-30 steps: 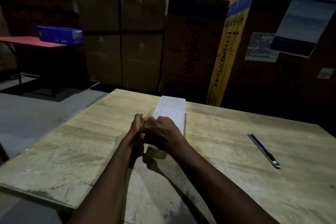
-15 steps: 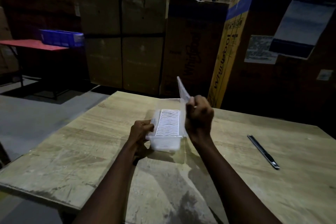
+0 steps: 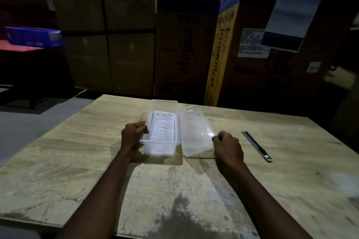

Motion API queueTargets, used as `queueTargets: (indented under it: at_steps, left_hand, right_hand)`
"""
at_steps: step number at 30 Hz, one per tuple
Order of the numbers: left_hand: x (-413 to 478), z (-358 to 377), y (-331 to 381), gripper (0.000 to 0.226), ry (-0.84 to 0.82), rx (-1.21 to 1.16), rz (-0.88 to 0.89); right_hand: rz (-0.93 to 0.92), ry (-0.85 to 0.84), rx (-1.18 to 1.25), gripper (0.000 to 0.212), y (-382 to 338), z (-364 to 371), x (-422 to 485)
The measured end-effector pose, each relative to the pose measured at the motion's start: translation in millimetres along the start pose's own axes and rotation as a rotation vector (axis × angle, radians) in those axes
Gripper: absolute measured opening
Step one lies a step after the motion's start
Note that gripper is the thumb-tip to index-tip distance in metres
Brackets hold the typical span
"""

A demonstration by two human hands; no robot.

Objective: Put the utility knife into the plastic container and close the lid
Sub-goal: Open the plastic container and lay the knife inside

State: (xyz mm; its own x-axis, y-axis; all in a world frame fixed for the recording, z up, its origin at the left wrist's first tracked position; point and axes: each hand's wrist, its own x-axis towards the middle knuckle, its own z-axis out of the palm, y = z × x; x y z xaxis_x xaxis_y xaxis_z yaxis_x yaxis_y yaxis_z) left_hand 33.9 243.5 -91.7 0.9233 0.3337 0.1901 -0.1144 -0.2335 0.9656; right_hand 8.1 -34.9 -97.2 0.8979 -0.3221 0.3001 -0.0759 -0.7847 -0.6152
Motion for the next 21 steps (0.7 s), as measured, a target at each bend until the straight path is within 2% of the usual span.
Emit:
queueTargets:
  at_steps: [3, 6, 9, 12, 16, 21]
  left_hand:
    - [1, 2, 0, 0.041, 0.003, 0.002, 0.011]
    - [2, 6, -2, 0.031, 0.018, -0.008, 0.013]
    - [4, 9, -4, 0.021, 0.017, -0.019, 0.004]
    - [7, 10, -8, 0.036, -0.007, 0.038, 0.061]
    - [6, 6, -8, 0.040, 0.064, 0.003, 0.051]
    - [3, 11, -5, 0.028, 0.018, 0.023, 0.050]
  right_hand:
    - [-0.101, -0.066, -0.287, 0.028, 7, 0, 1]
    - [-0.177, -0.150, -0.444, 0.025, 8, -2, 5]
    - [-0.196, -0.189, -0.436, 0.024, 10, -5, 11]
    - [-0.169, -0.096, -0.395, 0.027, 13, -16, 26]
    - [0.003, -0.010, -0.428, 0.030, 25, -45, 55]
    - [0.215, -0.105, -0.507, 0.039, 66, -62, 67]
